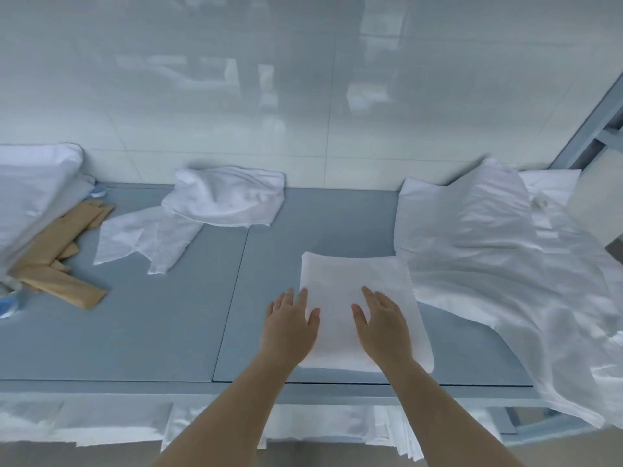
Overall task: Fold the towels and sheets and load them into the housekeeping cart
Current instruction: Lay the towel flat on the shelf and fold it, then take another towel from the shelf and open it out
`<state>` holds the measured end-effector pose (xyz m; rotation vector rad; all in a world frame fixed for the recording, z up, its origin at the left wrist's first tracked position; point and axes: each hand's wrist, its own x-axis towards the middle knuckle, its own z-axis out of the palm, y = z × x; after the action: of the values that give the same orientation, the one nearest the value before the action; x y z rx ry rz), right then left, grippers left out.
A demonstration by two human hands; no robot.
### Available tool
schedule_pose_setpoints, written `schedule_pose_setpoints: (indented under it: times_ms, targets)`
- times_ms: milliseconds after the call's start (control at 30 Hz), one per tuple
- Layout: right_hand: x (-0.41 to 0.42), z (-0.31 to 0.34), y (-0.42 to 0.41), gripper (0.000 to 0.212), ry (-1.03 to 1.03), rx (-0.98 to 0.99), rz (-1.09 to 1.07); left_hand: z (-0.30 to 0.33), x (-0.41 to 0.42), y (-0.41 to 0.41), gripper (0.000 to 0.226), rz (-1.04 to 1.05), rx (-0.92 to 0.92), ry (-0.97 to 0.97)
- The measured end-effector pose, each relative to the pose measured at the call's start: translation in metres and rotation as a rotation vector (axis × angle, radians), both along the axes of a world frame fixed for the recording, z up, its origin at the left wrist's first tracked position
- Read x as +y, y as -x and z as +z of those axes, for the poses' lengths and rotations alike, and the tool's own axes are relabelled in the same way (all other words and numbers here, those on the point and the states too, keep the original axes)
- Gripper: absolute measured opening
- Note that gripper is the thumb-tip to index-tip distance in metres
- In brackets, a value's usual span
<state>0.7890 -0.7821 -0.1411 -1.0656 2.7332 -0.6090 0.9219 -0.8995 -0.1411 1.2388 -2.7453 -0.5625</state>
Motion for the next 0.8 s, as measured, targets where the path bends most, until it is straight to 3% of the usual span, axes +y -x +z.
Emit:
schedule_pose_setpoints:
  times_ms: [400,800]
  targets:
    - [-0.051,0.056,-0.081,0.046,0.132,-0.005,0.234,0.062,-0.035,-0.11,0.059,0.241,0.021,0.1]
    - [-0.147,0.037,-0.177,0.043,0.031,-0.012,0.318,0.053,-0.126,-0.206,0.059,0.3,0.049,0.081]
